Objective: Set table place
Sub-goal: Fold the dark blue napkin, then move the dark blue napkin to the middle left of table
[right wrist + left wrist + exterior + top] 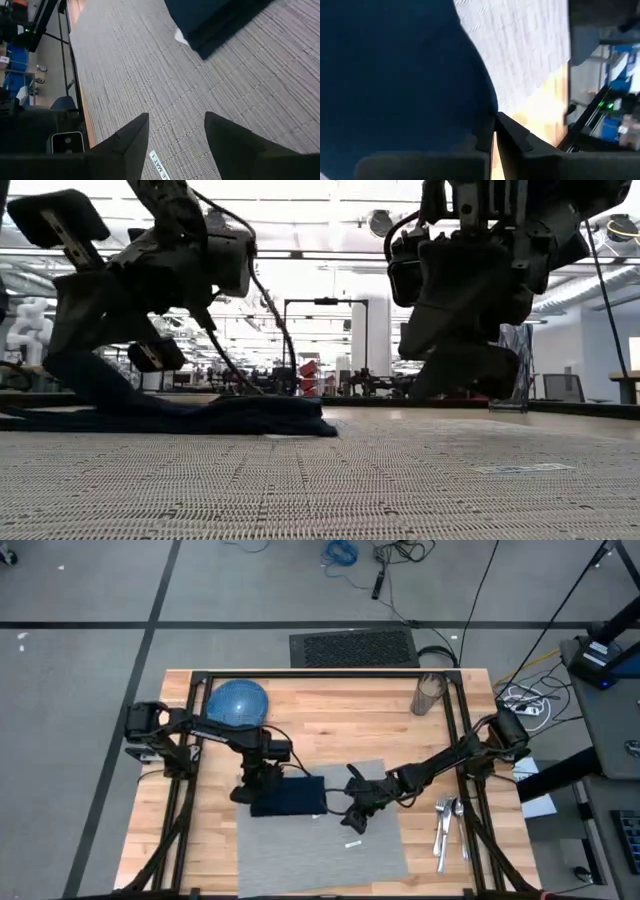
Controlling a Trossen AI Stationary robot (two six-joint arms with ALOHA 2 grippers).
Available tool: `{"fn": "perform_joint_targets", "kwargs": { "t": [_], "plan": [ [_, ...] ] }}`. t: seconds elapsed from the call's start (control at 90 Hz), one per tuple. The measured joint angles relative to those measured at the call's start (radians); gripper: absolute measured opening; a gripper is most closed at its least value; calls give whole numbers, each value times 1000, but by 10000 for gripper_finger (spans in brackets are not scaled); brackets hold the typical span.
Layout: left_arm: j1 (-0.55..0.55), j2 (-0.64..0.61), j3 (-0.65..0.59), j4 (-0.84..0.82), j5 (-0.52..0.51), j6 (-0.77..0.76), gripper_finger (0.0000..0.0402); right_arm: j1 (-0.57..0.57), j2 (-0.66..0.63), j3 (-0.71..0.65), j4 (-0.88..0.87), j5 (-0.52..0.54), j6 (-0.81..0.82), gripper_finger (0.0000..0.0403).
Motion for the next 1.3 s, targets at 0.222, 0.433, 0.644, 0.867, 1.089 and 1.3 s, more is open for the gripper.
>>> {"fn": "perform_joint_targets", "kwargs": {
  "t": [0.222, 0.433, 0.644, 0.867, 1.089, 1.3],
  "plan": [
    [-75, 0, 0, 103, 21, -160, 80, 36, 0, 0, 0, 0, -28, 178],
    [-134, 0, 0, 101, 22, -250, 144, 77, 0, 0, -1, 13, -1, 178],
    [-188, 0, 0, 98, 28, -315, 162, 96, 0, 0, -1, 14, 4, 178],
    [-203, 0, 0, 105, 4, -318, 162, 121, 0, 0, -1, 13, 29, 178],
    [-151, 0, 1, 151, -108, -377, 162, 132, -4, 0, 5, 13, 47, 178],
    [-101, -1, 34, 358, -338, -384, 162, 132, -4, 0, 19, 14, 37, 178]
  ]
}}
